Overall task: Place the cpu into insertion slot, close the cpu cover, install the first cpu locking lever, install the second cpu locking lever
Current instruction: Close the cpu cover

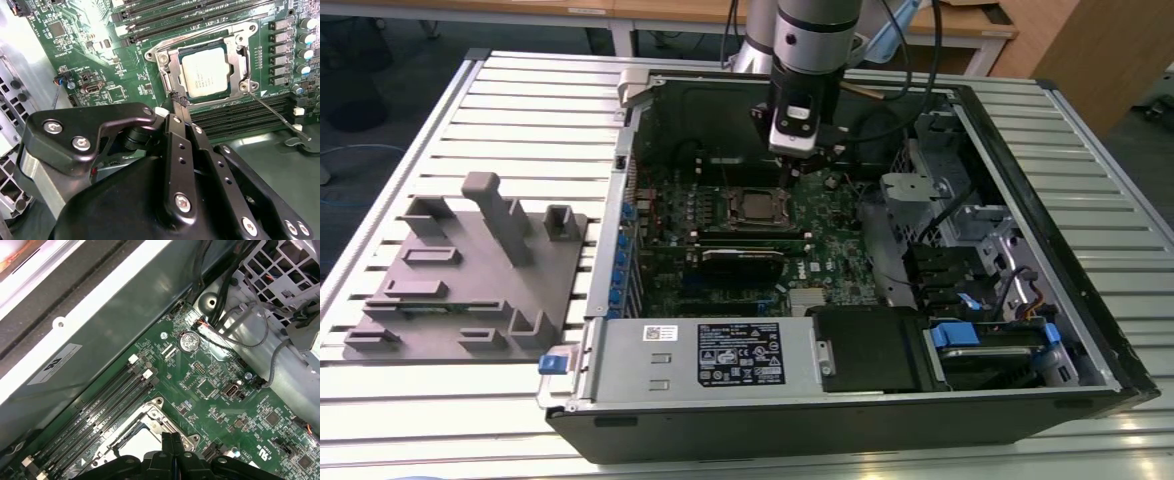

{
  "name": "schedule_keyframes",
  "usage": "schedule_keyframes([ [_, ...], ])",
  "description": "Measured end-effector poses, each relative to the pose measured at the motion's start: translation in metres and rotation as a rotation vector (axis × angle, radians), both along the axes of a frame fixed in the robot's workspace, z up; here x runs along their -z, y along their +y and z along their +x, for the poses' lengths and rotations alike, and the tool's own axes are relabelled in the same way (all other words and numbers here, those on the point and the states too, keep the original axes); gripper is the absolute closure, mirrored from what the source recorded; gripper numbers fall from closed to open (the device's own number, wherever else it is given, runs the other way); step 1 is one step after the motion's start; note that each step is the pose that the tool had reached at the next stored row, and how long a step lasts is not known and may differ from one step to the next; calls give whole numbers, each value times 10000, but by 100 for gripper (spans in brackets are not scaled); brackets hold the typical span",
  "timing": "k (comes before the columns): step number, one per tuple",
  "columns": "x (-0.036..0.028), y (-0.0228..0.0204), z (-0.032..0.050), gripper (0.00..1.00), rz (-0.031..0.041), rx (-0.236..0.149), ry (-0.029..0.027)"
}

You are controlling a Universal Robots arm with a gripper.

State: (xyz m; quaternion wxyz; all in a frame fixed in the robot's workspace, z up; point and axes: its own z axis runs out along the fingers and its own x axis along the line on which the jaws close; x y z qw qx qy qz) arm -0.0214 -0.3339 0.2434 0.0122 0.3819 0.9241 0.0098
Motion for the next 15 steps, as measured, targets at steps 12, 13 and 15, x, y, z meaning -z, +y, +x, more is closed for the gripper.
schedule_keyframes([
  [12, 1, 0, -1, 90, 17, -430, 0],
  [13, 1, 0, -1, 90, 18, -469, 0],
  [15, 2, 0, -2, 90, 19, -547, 0],
])
